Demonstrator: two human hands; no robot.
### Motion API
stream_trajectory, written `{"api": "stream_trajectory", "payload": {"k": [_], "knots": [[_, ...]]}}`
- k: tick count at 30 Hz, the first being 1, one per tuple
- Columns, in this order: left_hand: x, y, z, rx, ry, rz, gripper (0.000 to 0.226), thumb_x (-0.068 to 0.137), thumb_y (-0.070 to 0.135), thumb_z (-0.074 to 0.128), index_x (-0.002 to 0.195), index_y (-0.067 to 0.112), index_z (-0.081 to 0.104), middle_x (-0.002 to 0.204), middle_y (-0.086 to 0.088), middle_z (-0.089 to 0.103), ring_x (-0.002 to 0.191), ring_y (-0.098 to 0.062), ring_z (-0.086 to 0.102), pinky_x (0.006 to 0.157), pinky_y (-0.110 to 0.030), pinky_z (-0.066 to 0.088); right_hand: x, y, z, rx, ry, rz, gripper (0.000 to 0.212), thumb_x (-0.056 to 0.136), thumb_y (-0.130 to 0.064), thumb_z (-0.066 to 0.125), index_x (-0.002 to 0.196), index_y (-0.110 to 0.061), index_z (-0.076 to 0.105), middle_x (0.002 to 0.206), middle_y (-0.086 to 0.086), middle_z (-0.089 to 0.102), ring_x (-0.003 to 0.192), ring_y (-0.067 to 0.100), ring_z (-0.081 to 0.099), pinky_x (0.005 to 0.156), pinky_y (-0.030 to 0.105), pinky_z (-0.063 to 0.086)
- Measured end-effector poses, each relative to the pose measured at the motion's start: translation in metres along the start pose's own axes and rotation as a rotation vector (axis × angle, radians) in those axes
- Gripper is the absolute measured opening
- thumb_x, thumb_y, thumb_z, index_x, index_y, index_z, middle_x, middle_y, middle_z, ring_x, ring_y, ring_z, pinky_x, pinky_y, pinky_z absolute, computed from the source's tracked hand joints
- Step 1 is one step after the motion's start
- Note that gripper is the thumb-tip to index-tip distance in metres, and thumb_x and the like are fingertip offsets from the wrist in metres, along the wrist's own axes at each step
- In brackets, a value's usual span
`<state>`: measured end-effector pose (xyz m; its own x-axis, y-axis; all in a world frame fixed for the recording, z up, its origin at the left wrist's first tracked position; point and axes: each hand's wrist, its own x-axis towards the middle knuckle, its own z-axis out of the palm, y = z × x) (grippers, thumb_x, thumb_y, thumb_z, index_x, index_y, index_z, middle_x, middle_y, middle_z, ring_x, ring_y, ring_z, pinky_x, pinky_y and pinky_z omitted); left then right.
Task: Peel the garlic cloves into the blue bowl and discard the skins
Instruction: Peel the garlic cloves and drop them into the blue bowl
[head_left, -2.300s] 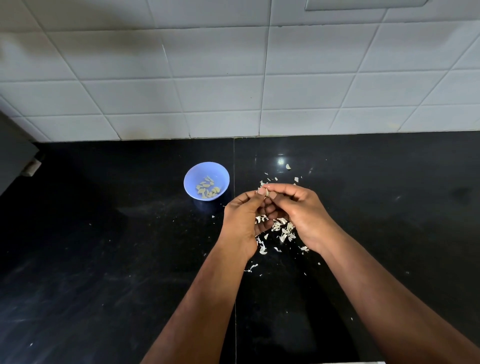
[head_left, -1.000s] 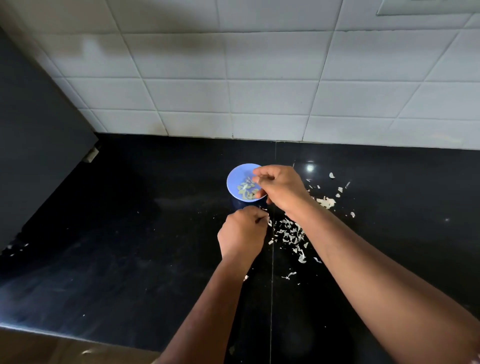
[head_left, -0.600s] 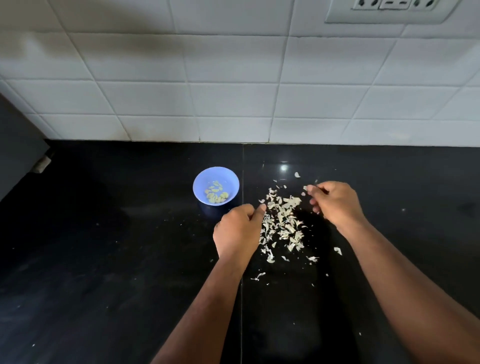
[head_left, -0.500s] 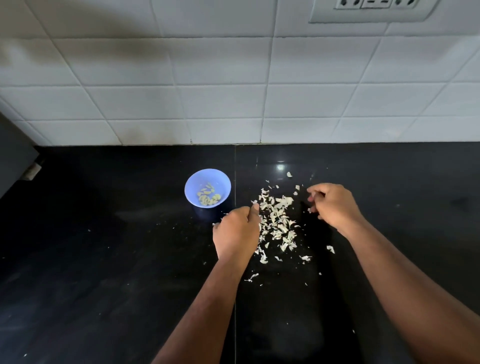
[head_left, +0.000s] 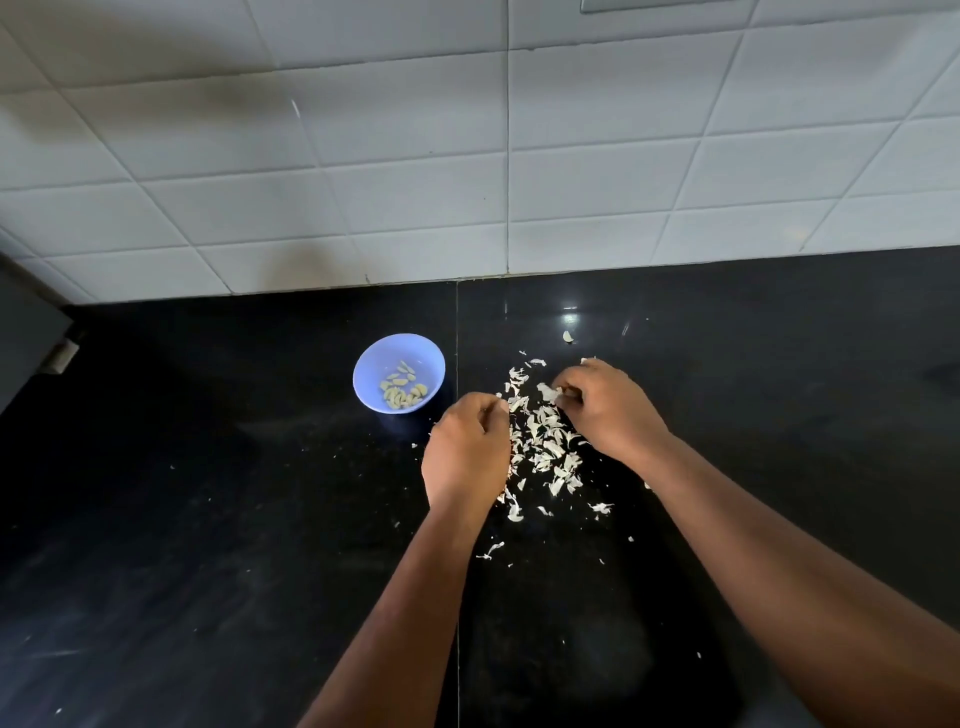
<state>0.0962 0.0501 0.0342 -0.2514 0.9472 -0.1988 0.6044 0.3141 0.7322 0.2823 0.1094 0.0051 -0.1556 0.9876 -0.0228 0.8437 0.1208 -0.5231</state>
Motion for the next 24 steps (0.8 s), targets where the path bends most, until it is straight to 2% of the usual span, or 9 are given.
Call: {"api": "stream_trajectory", "payload": {"k": [3,6,9,13,15,18,21,23,24], "knots": [[0.002,0.001,0.006,-0.286,-0.049,-0.031,0.018,0.105,0.035,0.060,0.118,0.034,0.072,0.102,0.016,0.073,0.090,0.001,0.068,0.079,-0.029,0.059,-0.011,-0.007,-0.007,0.447,-0.007,0.219,0.007,0.098,-0.018,0.072,0.102,-0.022,0.076,0.090,-0.006,0.073,0.079,0.010,0.068,0.074,0.025,0.055],[0.004,0.004,0.012,-0.551,-0.238,-0.125,0.022,0.103,0.033,0.066,0.125,0.030,0.073,0.105,0.007,0.076,0.084,-0.002,0.069,0.068,-0.029,0.060,-0.024,-0.021,-0.015,0.926,-0.079,0.336,0.007,0.097,-0.006,0.071,0.101,-0.011,0.075,0.083,0.007,0.071,0.074,0.014,0.068,0.068,0.024,0.059],[0.003,0.007,0.018,-0.693,-0.312,-0.121,0.014,0.101,0.025,0.072,0.112,0.017,0.076,0.093,0.002,0.078,0.081,-0.007,0.070,0.066,-0.027,0.058,-0.035,-0.029,-0.018,1.097,-0.135,0.344,0.012,0.097,-0.004,0.070,0.109,-0.003,0.074,0.085,0.011,0.074,0.077,0.018,0.073,0.070,0.027,0.060],[0.001,0.008,0.019,-0.736,-0.253,-0.099,0.009,0.101,0.019,0.072,0.101,0.010,0.073,0.087,0.003,0.076,0.075,-0.006,0.070,0.061,-0.025,0.056,-0.044,-0.034,-0.019,1.261,-0.156,0.371,0.019,0.098,-0.006,0.069,0.114,0.004,0.072,0.090,0.011,0.076,0.077,0.016,0.074,0.066,0.023,0.058],[0.001,0.007,0.018,-0.700,-0.263,-0.090,0.010,0.102,0.021,0.070,0.101,0.012,0.073,0.086,0.002,0.075,0.074,-0.006,0.069,0.061,-0.026,0.056,-0.046,-0.035,-0.019,1.261,-0.162,0.375,0.020,0.098,-0.006,0.069,0.113,0.006,0.071,0.088,0.011,0.075,0.076,0.016,0.073,0.066,0.024,0.059],[-0.002,0.006,0.017,-0.605,-0.262,-0.095,0.013,0.101,0.028,0.072,0.101,0.016,0.073,0.085,0.003,0.074,0.071,-0.005,0.067,0.060,-0.025,0.056,-0.047,-0.034,-0.019,1.121,-0.116,0.376,0.010,0.097,-0.006,0.071,0.105,-0.001,0.074,0.082,0.009,0.073,0.076,0.018,0.070,0.071,0.029,0.060],[-0.006,0.003,0.014,-0.529,-0.156,-0.110,0.013,0.094,0.030,0.080,0.092,0.019,0.074,0.080,0.003,0.072,0.066,-0.005,0.062,0.056,-0.024,0.054,-0.044,-0.025,-0.020,0.809,0.018,0.360,0.007,0.099,-0.011,0.071,0.103,-0.012,0.076,0.082,0.007,0.073,0.076,0.019,0.069,0.076,0.034,0.062],[-0.007,-0.002,0.010,-0.489,-0.104,-0.094,0.012,0.094,0.032,0.081,0.088,0.023,0.076,0.074,0.002,0.071,0.062,-0.007,0.058,0.056,-0.027,0.050,-0.043,-0.016,-0.023,0.569,0.094,0.335,0.015,0.102,-0.017,0.067,0.111,-0.021,0.077,0.088,0.000,0.077,0.078,0.015,0.071,0.085,0.037,0.061],[-0.008,-0.004,0.008,-0.476,-0.092,-0.086,0.012,0.095,0.033,0.079,0.087,0.024,0.077,0.073,0.001,0.070,0.062,-0.009,0.056,0.057,-0.029,0.048,-0.043,-0.011,-0.026,0.470,0.109,0.317,0.021,0.103,-0.018,0.063,0.119,-0.022,0.077,0.096,-0.002,0.078,0.086,0.015,0.073,0.091,0.038,0.059]]}}
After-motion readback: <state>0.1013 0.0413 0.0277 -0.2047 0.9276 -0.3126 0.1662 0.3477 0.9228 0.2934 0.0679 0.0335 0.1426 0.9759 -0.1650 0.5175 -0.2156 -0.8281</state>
